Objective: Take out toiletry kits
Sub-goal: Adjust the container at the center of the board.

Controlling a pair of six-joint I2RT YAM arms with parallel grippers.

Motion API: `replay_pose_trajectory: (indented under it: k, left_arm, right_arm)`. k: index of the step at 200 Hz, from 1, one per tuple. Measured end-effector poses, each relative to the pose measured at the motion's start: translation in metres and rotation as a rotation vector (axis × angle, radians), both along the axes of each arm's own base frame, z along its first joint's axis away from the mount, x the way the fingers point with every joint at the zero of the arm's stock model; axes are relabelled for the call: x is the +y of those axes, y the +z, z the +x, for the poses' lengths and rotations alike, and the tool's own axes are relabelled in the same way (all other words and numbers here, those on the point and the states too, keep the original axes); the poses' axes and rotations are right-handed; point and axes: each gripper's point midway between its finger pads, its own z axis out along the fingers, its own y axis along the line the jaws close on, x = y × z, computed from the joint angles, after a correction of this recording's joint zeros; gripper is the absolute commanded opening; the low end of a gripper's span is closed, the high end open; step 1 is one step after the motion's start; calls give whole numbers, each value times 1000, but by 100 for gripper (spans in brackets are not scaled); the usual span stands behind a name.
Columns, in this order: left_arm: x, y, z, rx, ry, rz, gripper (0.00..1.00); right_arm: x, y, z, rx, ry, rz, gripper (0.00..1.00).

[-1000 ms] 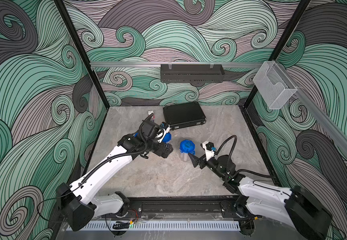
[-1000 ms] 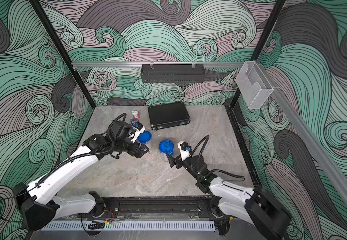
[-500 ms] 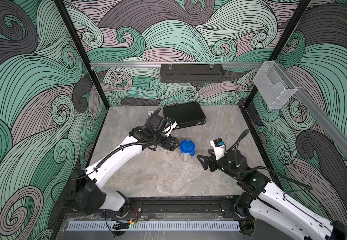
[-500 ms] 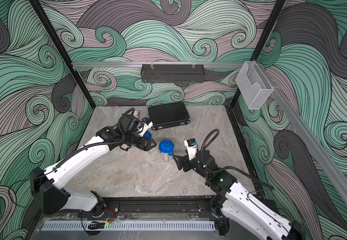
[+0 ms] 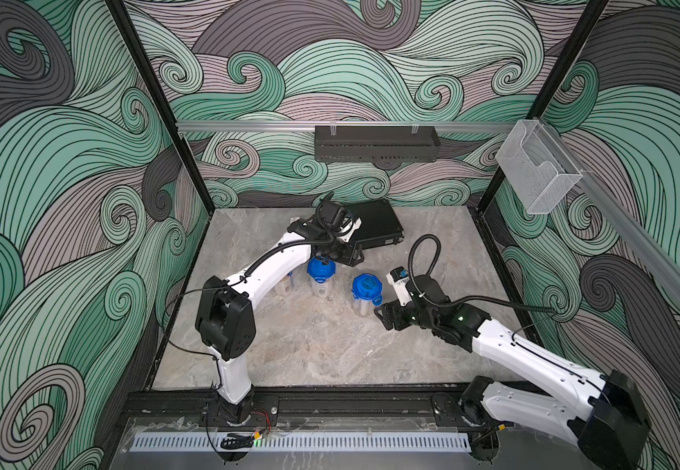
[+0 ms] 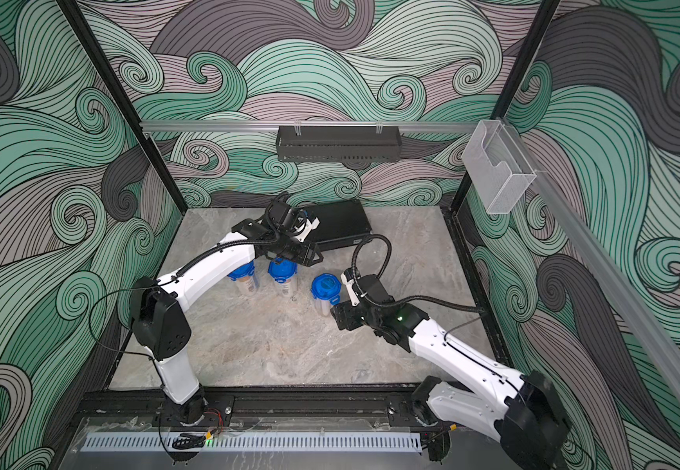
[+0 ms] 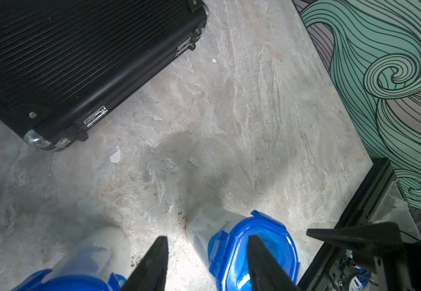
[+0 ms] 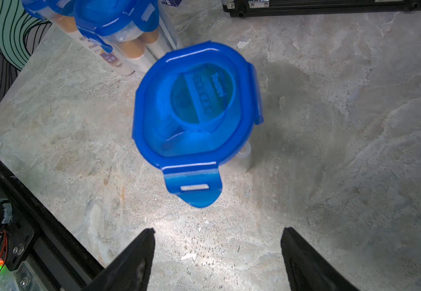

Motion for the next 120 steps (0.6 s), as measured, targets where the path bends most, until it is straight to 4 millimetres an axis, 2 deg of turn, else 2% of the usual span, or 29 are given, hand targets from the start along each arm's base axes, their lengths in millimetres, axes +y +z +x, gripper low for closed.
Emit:
replay_pose_trajectory:
  k: [48, 92, 120]
  left_arm:
    - [-5, -13, -3, 68, -16, -14, 47]
    - [-7, -14, -10, 103, -26, -29, 47]
    - [-3, -31, -22, 156, -24, -18, 47]
  right_arm:
    - [4, -10, 13, 20, -20, -45, 78]
    - [-10, -16, 27, 29, -73, -70, 78]
    - [-22, -15, 43, 33, -118, -70, 78]
